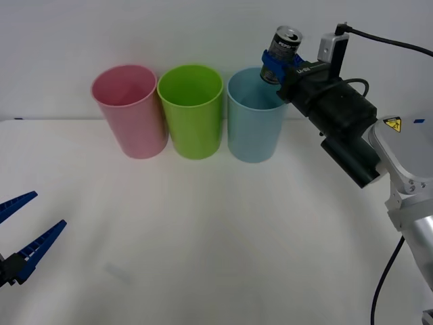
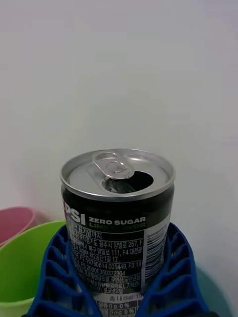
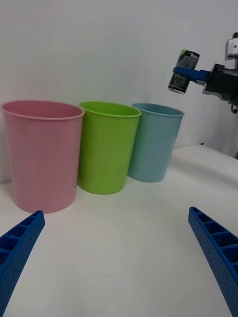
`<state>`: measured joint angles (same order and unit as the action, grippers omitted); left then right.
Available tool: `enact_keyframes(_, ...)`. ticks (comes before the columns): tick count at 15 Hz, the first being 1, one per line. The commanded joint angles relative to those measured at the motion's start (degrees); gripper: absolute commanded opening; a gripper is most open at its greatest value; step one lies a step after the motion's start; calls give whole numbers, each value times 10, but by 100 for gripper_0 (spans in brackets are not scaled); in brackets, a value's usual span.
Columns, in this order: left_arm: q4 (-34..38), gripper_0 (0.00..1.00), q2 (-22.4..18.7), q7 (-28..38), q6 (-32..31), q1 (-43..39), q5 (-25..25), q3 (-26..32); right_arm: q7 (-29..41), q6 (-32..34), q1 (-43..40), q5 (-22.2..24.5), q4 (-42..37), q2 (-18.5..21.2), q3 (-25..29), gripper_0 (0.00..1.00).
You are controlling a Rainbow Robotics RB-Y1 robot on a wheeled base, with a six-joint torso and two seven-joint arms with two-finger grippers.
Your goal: Grasp the object on the table and drop it into the matching bin: aluminum can to the light blue bin, PET bottle to the pink bin.
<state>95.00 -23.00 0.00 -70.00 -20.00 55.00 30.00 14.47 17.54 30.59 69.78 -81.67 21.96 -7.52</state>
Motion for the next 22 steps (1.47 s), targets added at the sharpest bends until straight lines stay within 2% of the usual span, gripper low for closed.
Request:
enact_keyframes(1,0,100,0,0,0,0,0,0,-6,-1,46,9,67,-16,9,0)
enact_keyframes(3,0,100,0,0,0,0,0,0,-9,-1,65,13,98,-22,12,0)
enact_keyframes(9,0,100,0,0,0,0,0,0,-9,-3,66,14,100,-24,10,0)
enact_keyframes(11,0,100,0,0,0,0,0,0,-10,-3,66,14,100,-24,9,4)
enact_keyframes(12,0,100,0,0,0,0,0,0,-12,-3,65,14,100,-24,9,17)
enact_keyframes(13,0,100,0,0,0,0,0,0,-14,-3,65,14,100,-24,9,61)
enact_keyframes(14,0,100,0,0,0,0,0,0,-16,0,66,14,100,-25,9,100)
enact_keyframes(22,0,100,0,0,0,0,0,0,-25,18,63,14,94,-24,9,100)
